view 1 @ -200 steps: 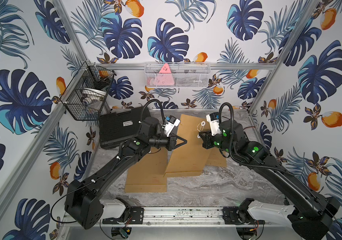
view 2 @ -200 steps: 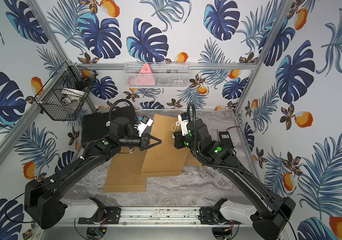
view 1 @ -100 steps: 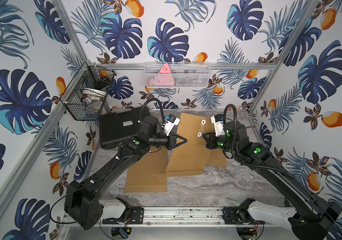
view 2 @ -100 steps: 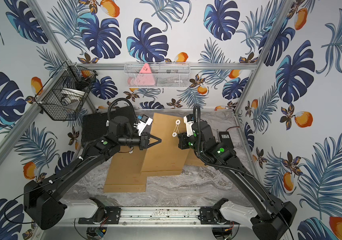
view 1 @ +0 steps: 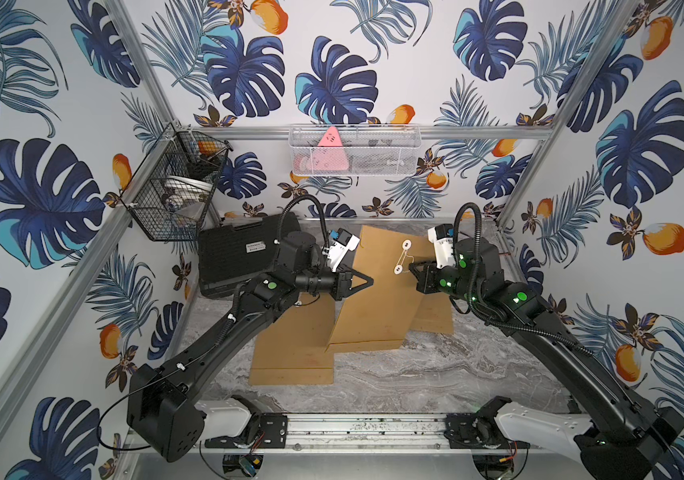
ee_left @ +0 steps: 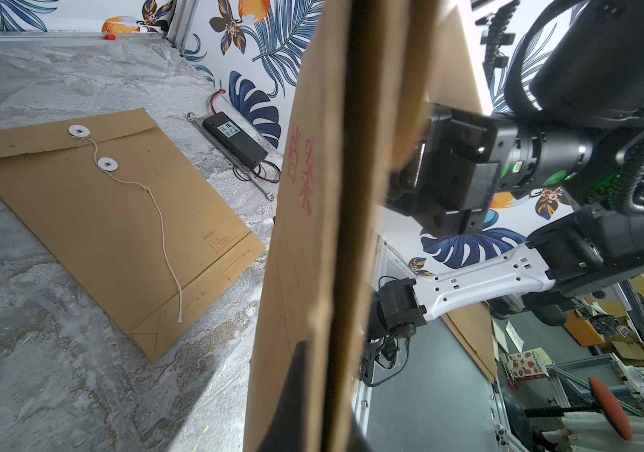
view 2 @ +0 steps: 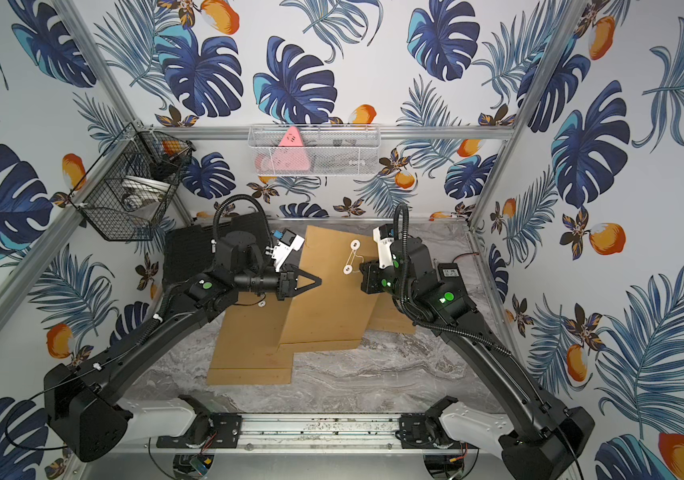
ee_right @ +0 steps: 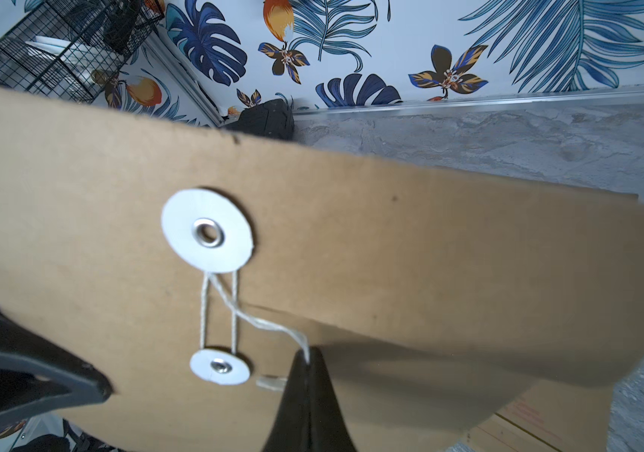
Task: Close the mouth of the file bag
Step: Close the file bag.
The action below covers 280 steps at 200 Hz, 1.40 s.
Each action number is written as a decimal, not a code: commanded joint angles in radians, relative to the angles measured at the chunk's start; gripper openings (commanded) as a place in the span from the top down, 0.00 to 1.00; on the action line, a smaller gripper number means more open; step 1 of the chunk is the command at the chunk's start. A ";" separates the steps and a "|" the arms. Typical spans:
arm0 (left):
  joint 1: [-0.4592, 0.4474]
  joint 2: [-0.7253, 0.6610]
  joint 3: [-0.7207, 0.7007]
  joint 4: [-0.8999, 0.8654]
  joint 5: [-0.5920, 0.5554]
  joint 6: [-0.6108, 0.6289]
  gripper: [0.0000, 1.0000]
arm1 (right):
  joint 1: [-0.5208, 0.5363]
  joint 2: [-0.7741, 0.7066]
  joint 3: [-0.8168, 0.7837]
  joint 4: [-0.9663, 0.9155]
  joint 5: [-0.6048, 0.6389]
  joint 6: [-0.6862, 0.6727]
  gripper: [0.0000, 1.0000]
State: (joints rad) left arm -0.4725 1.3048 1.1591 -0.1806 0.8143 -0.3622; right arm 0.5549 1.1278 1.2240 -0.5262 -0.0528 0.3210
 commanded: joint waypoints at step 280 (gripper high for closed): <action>-0.004 -0.007 -0.054 0.001 0.040 0.079 1.00 | 0.054 0.273 0.525 -0.422 0.161 -0.171 1.00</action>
State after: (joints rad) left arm -0.4740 1.2976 1.1049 -0.1814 0.8486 -0.3122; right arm 0.5732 1.3796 1.7157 -0.8963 0.0513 0.1631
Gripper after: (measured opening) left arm 0.068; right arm 0.049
